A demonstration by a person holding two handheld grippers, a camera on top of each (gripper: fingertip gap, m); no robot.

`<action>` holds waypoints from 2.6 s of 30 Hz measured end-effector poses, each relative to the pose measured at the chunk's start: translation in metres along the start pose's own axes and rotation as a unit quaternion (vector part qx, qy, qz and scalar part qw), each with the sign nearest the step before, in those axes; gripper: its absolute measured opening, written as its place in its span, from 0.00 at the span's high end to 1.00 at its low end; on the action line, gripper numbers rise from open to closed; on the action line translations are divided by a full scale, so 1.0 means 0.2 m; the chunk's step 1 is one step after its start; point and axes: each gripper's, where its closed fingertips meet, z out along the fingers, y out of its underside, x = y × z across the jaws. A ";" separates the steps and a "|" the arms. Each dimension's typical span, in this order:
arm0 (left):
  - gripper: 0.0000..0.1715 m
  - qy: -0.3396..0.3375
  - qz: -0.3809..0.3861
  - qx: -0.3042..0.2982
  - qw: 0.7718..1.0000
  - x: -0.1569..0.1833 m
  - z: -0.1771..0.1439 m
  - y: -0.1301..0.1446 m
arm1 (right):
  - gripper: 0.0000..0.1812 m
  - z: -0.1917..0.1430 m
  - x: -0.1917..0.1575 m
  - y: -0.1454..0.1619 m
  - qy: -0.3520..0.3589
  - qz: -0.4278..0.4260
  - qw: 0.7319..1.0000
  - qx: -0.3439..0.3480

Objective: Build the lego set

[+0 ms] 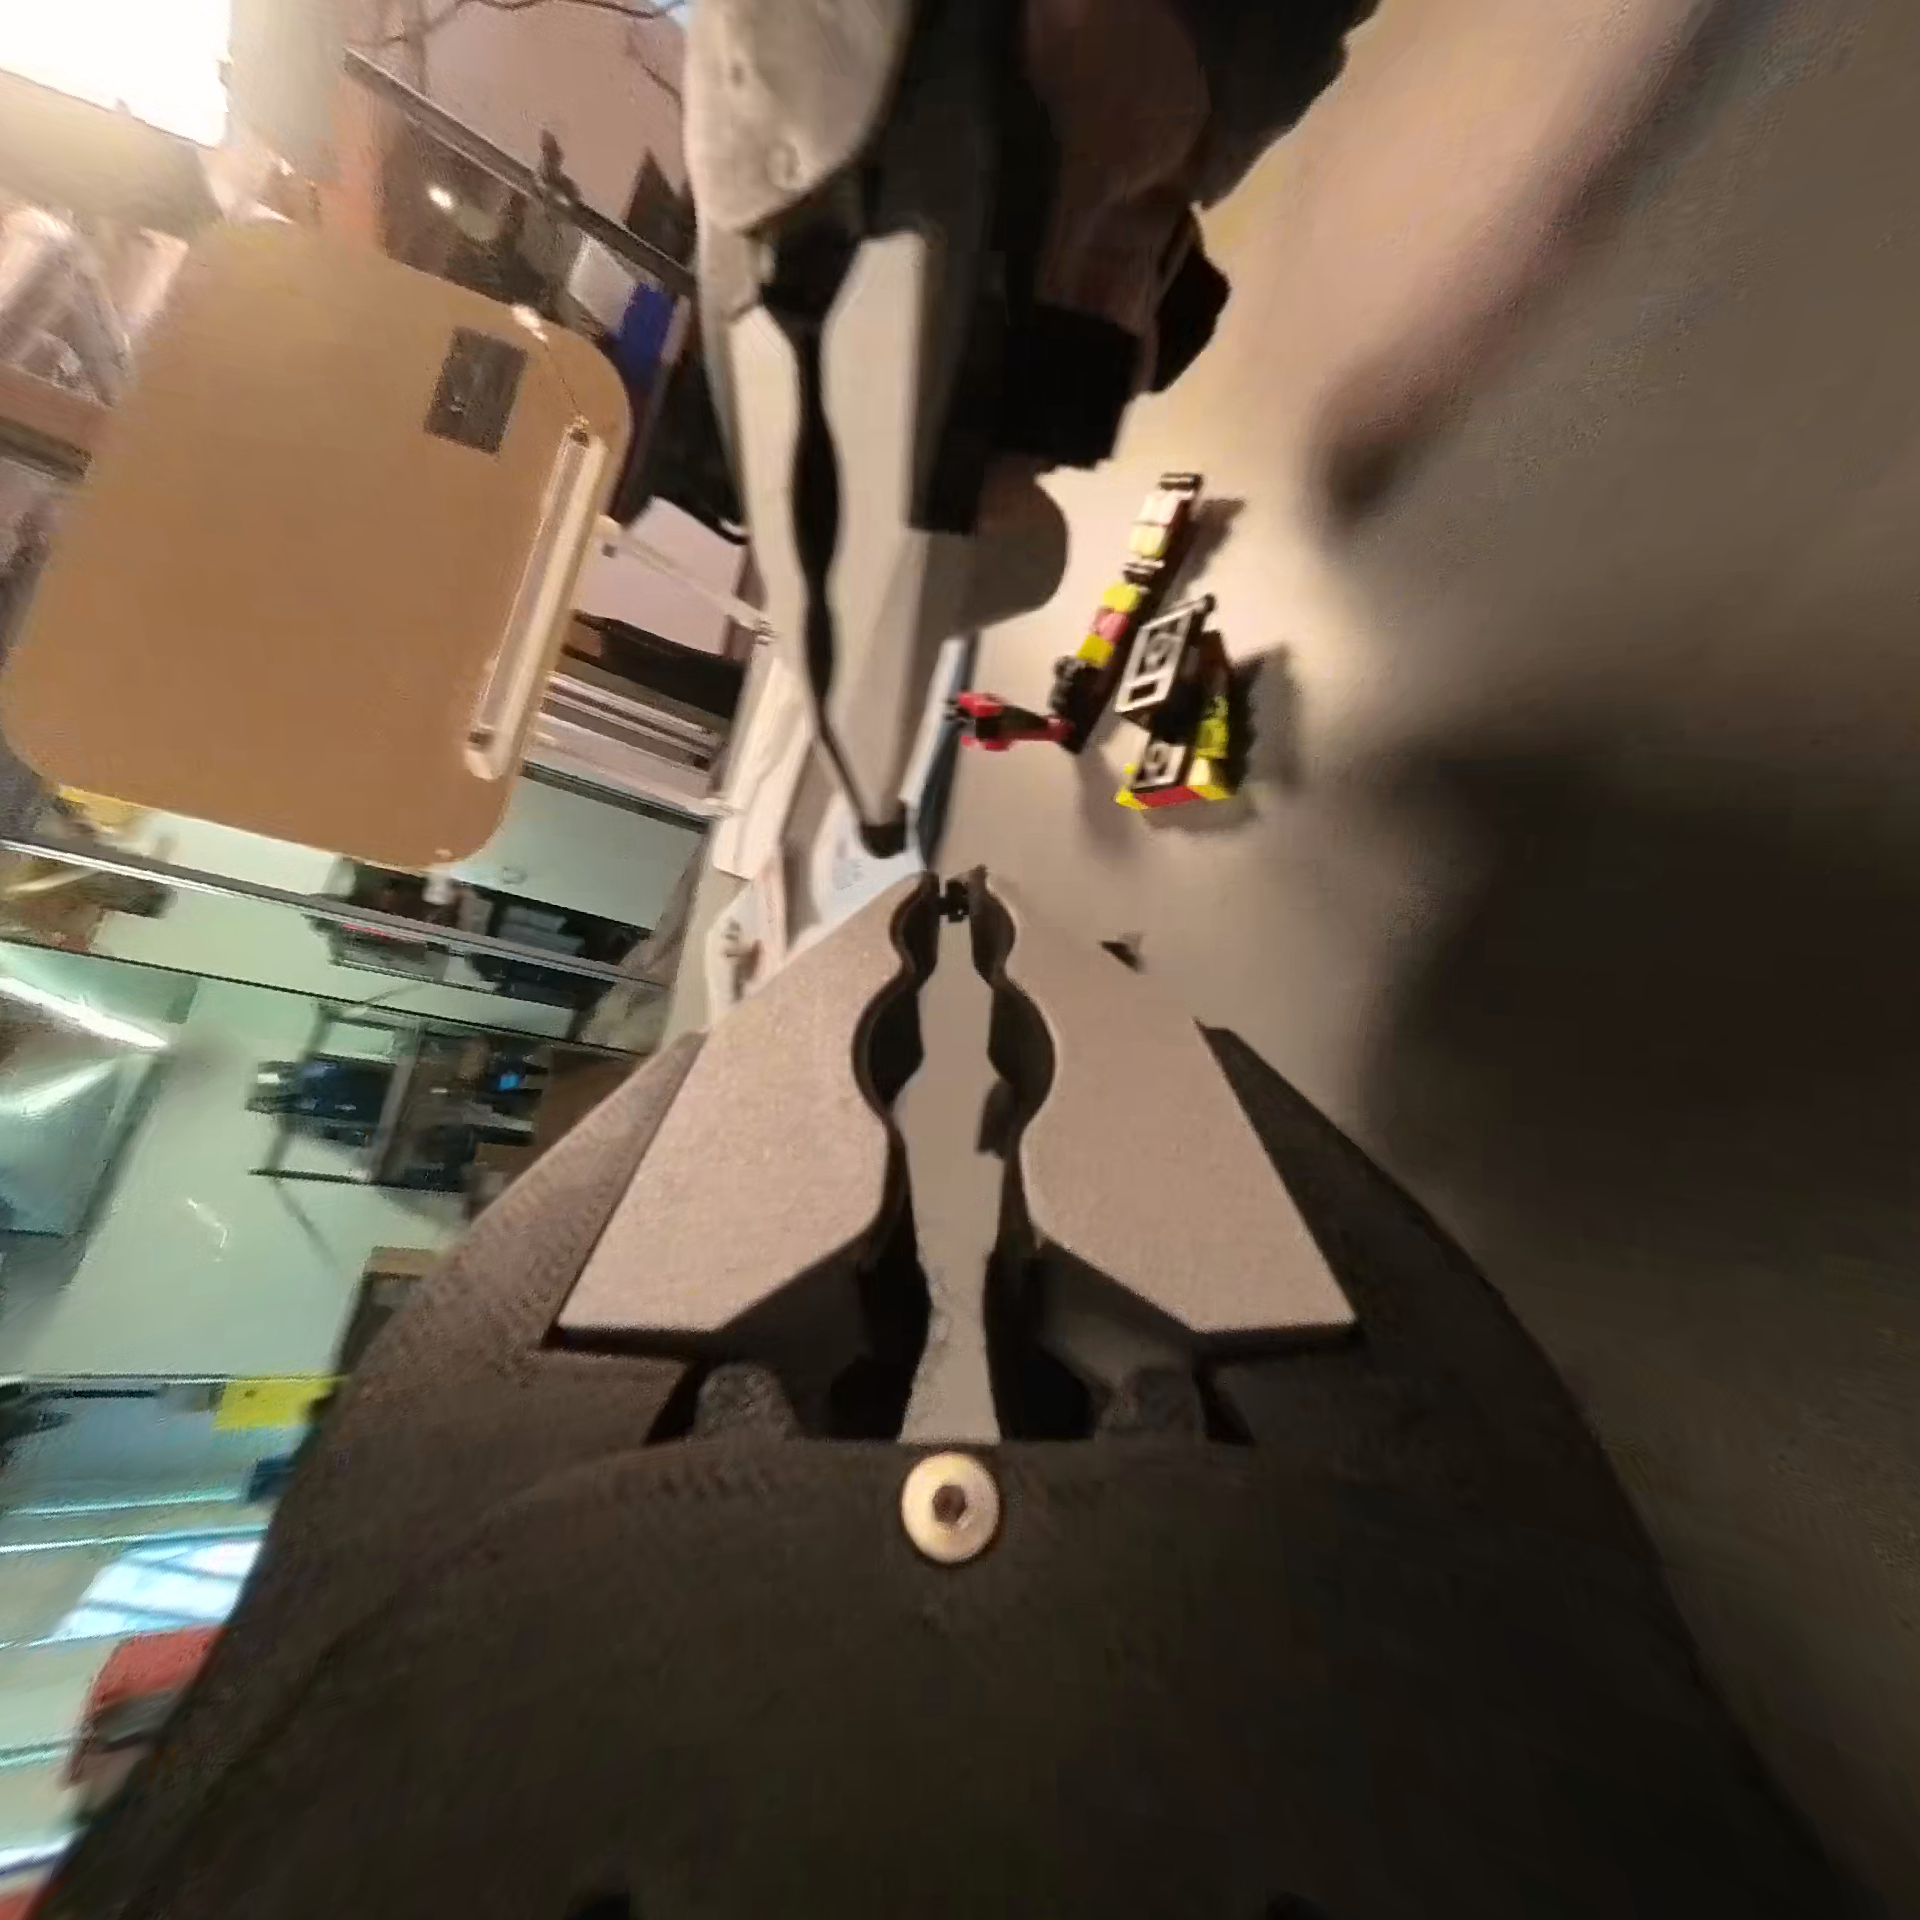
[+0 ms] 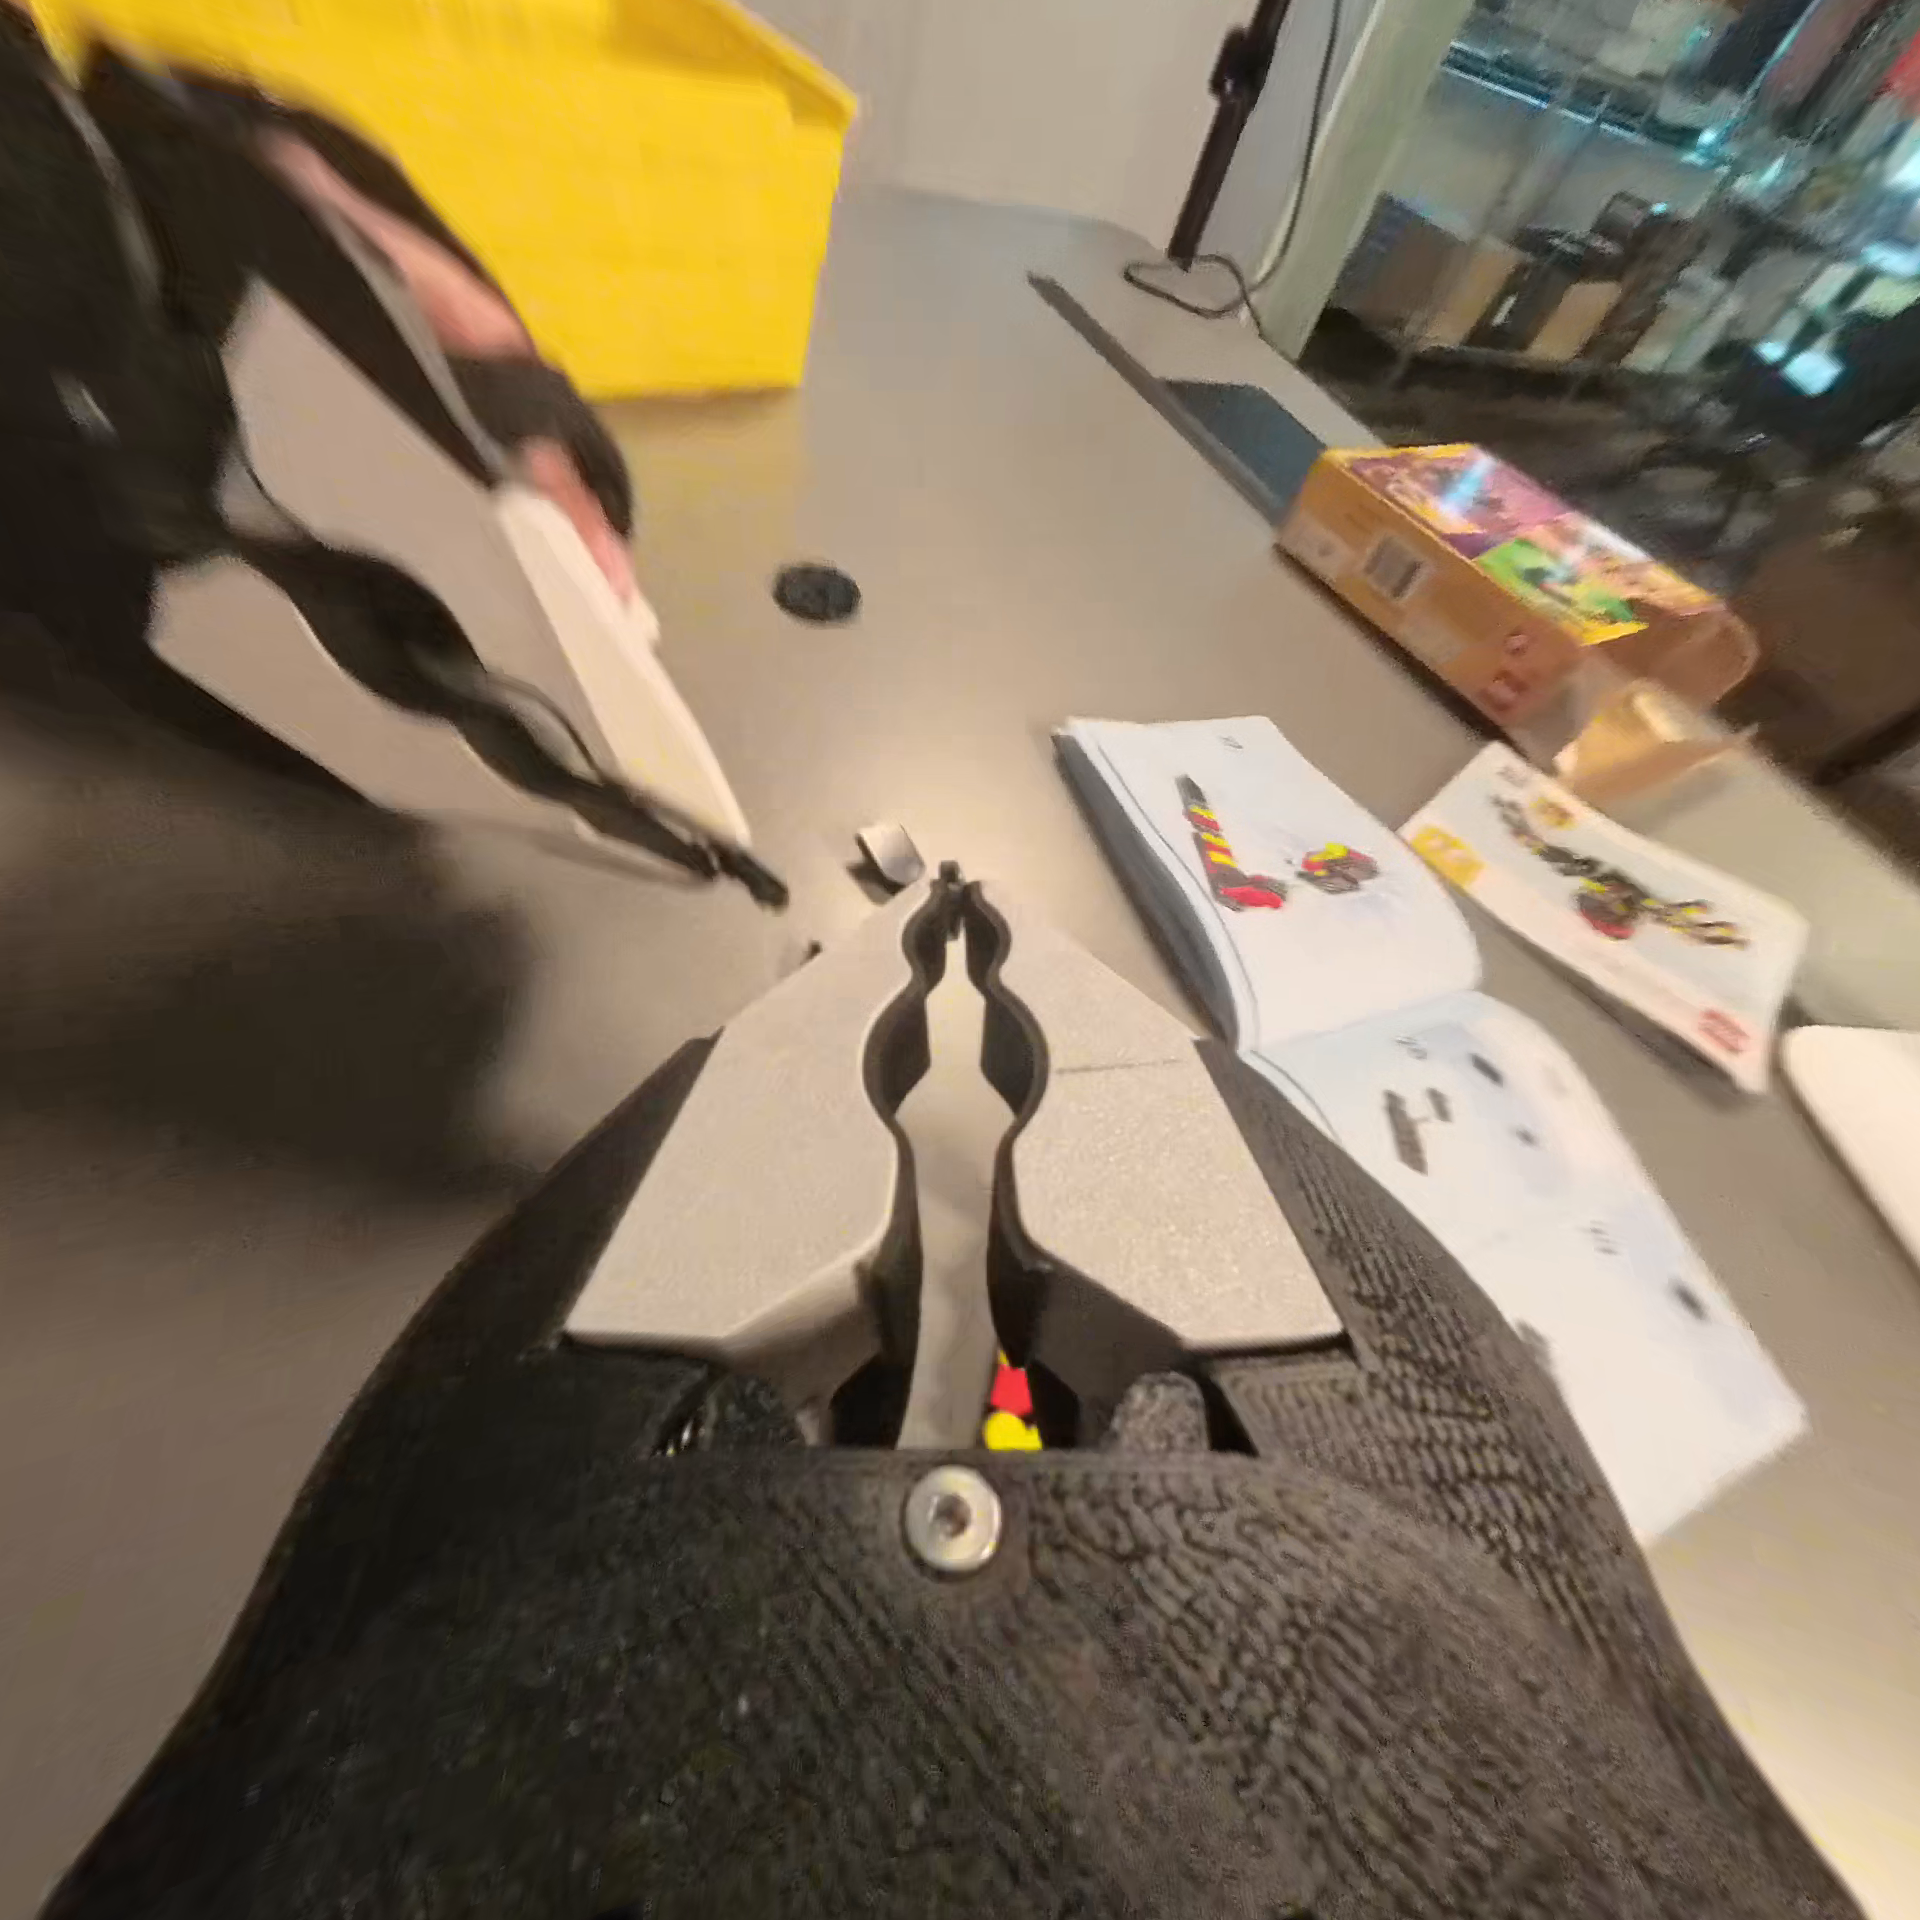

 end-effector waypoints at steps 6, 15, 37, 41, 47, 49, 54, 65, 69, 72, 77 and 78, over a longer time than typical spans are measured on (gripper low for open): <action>0.97 0.089 -0.111 -0.069 0.987 0.09 0.02 0.15 | 1.00 0.00 -0.02 -0.08 -0.063 0.193 0.978 0.040; 0.76 0.156 -0.303 -0.102 0.935 0.12 -0.01 0.23 | 1.00 0.00 -0.05 -0.11 -0.088 0.284 0.952 0.065; 0.75 -0.311 -0.612 -0.049 0.725 -0.31 -1.64 0.57 | 1.00 0.06 -0.25 -0.31 0.191 -0.128 0.954 0.190; 0.76 -0.356 -0.635 -0.085 0.680 -0.31 -1.85 0.77 | 1.00 0.08 -0.26 -0.31 0.187 -0.145 0.954 0.185; 0.77 -0.320 -0.592 -0.182 0.717 -0.42 -1.84 0.92 | 1.00 0.09 -0.25 -0.30 0.183 -0.135 0.956 0.184; 0.77 -0.284 -0.584 -0.211 0.730 -0.46 -1.79 0.97 | 1.00 0.09 -0.25 -0.30 0.184 -0.131 0.956 0.186; 0.80 -0.139 -0.572 -0.311 0.746 -0.45 -1.62 1.14 | 1.00 0.09 -0.24 -0.30 0.184 -0.126 0.956 0.189; 0.82 0.043 -0.600 -0.393 0.696 -0.31 -1.39 1.45 | 1.00 0.09 -0.24 -0.30 0.184 -0.133 0.956 0.187; 0.76 0.052 -0.580 -0.435 0.686 -0.27 -1.42 1.48 | 1.00 0.10 -0.23 -0.30 0.190 -0.131 0.955 0.185; 0.76 0.073 -0.563 -0.464 0.680 -0.25 -1.47 1.48 | 1.00 0.10 -0.22 -0.30 0.192 -0.129 0.955 0.185; 0.87 0.163 -0.520 -0.527 0.652 -0.11 -1.60 1.44 | 1.00 0.10 -0.22 -0.30 0.192 -0.129 0.955 0.185; 0.90 0.178 -0.509 -0.538 0.648 -0.09 -1.62 1.44 | 1.00 0.10 -0.22 -0.30 0.192 -0.129 0.955 0.184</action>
